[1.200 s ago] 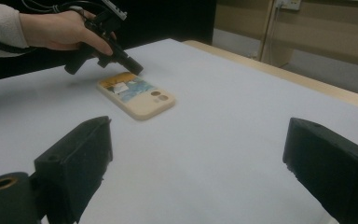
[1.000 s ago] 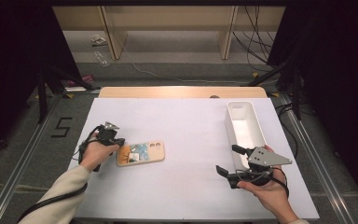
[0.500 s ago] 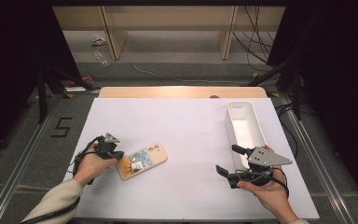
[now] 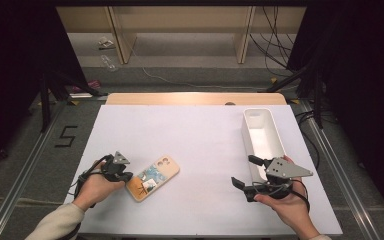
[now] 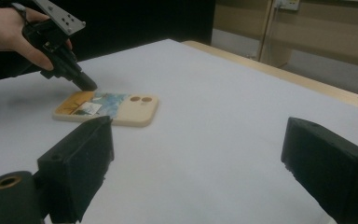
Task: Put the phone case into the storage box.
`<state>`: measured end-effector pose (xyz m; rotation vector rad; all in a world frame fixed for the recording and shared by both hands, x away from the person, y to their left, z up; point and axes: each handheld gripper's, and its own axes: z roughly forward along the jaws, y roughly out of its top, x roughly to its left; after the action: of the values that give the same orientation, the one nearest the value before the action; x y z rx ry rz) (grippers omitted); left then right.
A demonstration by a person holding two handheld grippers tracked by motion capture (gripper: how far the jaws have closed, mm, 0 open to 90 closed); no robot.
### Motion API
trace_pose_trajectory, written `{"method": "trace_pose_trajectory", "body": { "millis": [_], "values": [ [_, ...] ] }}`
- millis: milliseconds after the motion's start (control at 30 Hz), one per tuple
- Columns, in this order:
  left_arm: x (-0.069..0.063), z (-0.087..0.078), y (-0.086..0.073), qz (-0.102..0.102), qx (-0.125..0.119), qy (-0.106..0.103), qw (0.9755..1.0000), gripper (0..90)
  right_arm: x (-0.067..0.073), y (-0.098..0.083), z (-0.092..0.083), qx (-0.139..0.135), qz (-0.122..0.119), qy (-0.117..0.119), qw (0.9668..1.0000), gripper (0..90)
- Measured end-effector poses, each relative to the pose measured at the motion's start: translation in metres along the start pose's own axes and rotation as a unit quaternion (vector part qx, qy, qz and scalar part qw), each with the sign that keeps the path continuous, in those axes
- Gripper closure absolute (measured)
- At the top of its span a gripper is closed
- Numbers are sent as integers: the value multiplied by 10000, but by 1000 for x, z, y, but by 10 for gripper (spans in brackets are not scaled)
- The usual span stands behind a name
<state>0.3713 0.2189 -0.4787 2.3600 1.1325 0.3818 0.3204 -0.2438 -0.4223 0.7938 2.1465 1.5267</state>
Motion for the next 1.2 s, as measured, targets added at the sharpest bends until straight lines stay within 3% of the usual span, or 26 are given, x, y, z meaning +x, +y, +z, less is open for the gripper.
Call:
{"method": "trace_pose_trajectory", "body": {
  "millis": [400, 500, 667, 733, 833, 900, 967, 1100, 1200],
  "values": [
    [-4, -5, -6, -11, 20, -94, 10000, 894, 0, 0, 0, -3, -3, 3, 10000, 102],
    [-3, -6, -6, 61, 50, -38, 10000, 851, 0, 0, 0, -1, -1, 7, 10000, 102],
    [1, -16, -1, -84, -235, 1, 9997, 689, 0, 0, 0, -1, 7, 3, 10000, 101],
    [0, -20, 3, -185, -367, -84, 9991, 571, 0, -1, 1, 2, 7, 6, 10000, 102],
    [-6, -23, 9, -102, -505, -186, 9985, 394, 0, -1, 1, 15, 11, 5, 10000, 102],
    [-8, -24, 10, -81, -444, -191, 9988, 263, 0, -1, 1, 22, 12, 6, 10000, 102],
    [-16, -24, 14, 110, -266, -219, 9993, 132, 0, -1, 1, 29, 11, -5, 10000, 102],
    [-23, -22, 19, 146, -172, -295, 9993, 0, -1, -1, 2, 28, 11, -6, 10000, 102],
    [-26, -20, 24, 171, -87, -377, 9991, 0, -1, -2, 2, 36, 13, -10, 10000, 102]
  ]
}}
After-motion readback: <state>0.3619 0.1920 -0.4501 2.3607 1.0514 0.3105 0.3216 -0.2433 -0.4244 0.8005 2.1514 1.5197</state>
